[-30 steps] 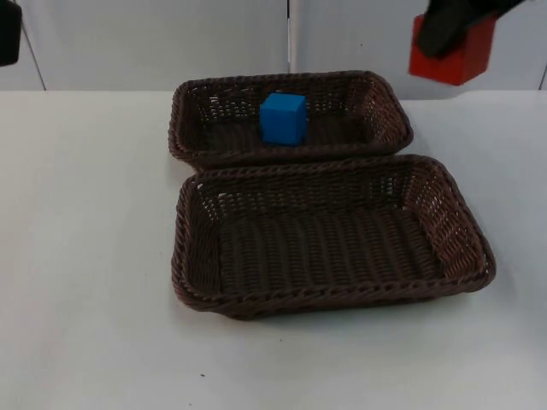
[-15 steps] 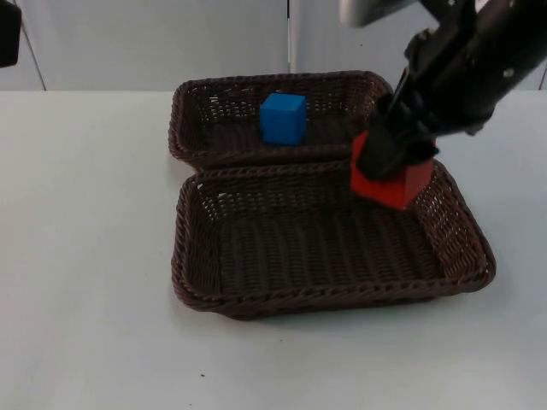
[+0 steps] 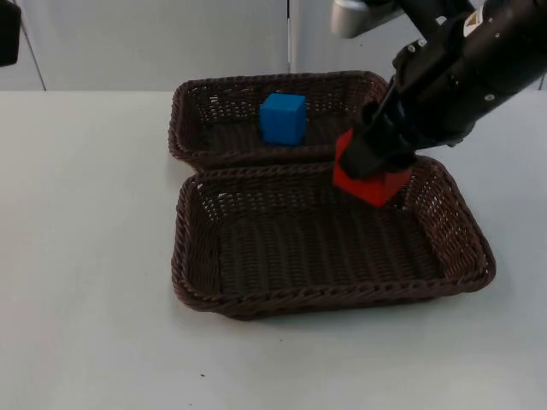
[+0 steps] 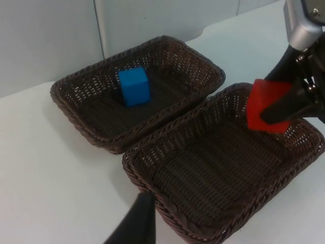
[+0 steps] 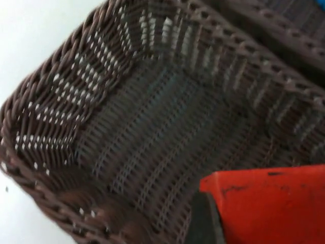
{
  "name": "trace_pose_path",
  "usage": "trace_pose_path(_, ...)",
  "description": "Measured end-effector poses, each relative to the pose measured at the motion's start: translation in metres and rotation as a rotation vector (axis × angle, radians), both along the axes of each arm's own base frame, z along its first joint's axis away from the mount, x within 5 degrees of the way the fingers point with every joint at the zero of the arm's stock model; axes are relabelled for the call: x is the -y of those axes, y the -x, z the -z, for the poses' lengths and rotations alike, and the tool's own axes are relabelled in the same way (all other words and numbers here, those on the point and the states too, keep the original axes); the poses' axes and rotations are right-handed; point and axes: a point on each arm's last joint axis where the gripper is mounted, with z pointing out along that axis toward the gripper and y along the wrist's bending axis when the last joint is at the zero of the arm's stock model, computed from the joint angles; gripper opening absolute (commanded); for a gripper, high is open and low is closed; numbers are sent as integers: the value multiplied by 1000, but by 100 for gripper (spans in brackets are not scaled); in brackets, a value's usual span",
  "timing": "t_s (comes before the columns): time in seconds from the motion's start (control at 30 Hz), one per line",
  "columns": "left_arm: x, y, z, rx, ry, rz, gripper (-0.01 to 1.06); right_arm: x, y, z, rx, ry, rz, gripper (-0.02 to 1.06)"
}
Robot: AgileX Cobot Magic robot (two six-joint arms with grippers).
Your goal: Pick up one cube with the left hand and place it into the upper basket. Pick up one cube with the right hand and place it into the lower basket.
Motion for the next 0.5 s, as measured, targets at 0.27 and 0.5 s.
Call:
trace_pose_path(0.27, 0, 0, 0, 1, -2, 0, 101, -7, -11, 22, -6, -47, 56, 0)
trace_pose_path(0.5, 0, 0, 0, 1, -2, 0, 101, -11, -18, 53, -36, -27, 77, 0)
